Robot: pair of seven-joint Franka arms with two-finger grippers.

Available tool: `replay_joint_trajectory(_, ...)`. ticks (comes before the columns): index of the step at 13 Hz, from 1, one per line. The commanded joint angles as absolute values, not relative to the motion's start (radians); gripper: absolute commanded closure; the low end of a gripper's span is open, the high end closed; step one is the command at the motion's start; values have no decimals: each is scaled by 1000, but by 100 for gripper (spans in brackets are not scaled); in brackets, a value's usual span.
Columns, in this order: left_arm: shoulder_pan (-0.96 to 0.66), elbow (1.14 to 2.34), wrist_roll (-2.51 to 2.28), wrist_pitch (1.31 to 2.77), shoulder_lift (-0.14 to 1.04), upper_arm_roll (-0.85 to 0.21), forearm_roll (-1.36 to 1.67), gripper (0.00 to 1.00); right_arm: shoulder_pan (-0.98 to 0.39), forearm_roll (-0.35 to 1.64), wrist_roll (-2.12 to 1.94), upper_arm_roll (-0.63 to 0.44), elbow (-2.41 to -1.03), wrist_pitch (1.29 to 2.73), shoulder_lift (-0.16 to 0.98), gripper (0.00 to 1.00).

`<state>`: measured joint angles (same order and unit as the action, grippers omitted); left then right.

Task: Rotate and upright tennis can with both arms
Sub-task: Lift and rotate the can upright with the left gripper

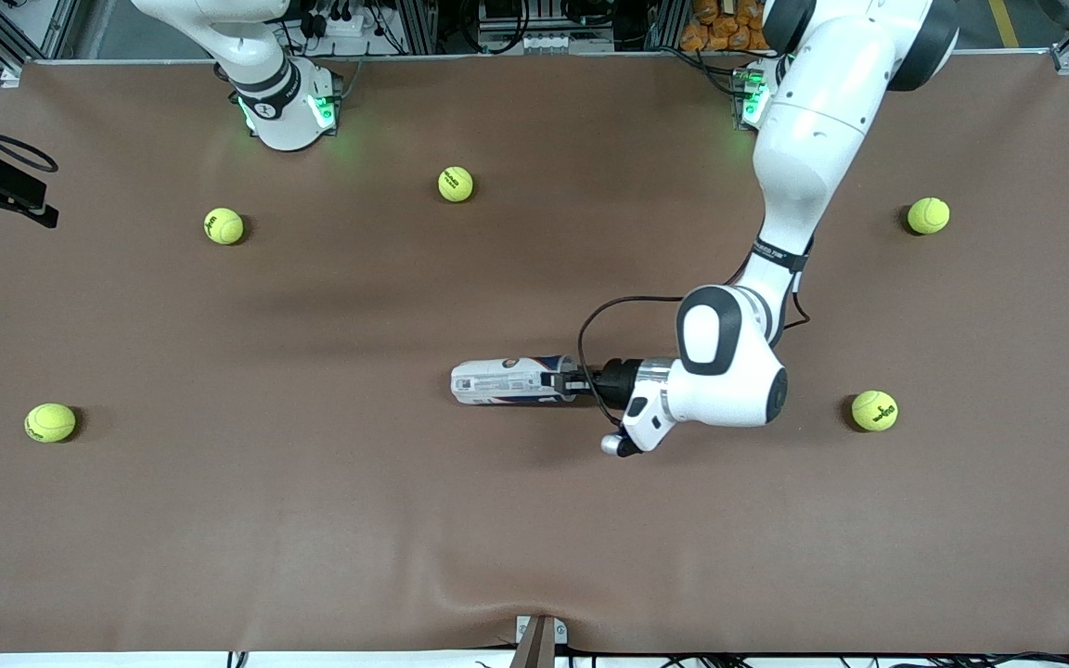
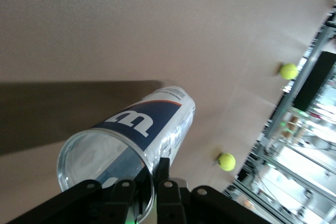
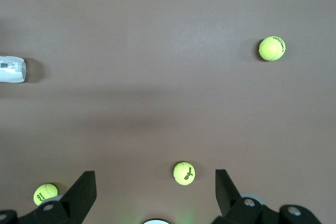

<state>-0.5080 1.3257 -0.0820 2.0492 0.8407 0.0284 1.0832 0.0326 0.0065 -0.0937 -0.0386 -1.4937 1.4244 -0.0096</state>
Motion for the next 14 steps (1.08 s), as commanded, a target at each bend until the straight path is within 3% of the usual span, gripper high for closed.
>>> replay_joint_trajectory(1, -561, 1338, -210, 2059, 789, 61, 955, 100, 31, 3, -80, -37, -1480, 1425, -3, 0)
replay_joint_trajectory(10, -718, 1275, -791, 2042, 664, 60, 498, 100, 29, 3, -81, -37, -1480, 1428, 5, 0)
replay_joint_trajectory(14, -752, 1278, -894, 1817, 575, 55, 246, 100, 20, 3, -81, -37, -1479, 1442, 9, 0)
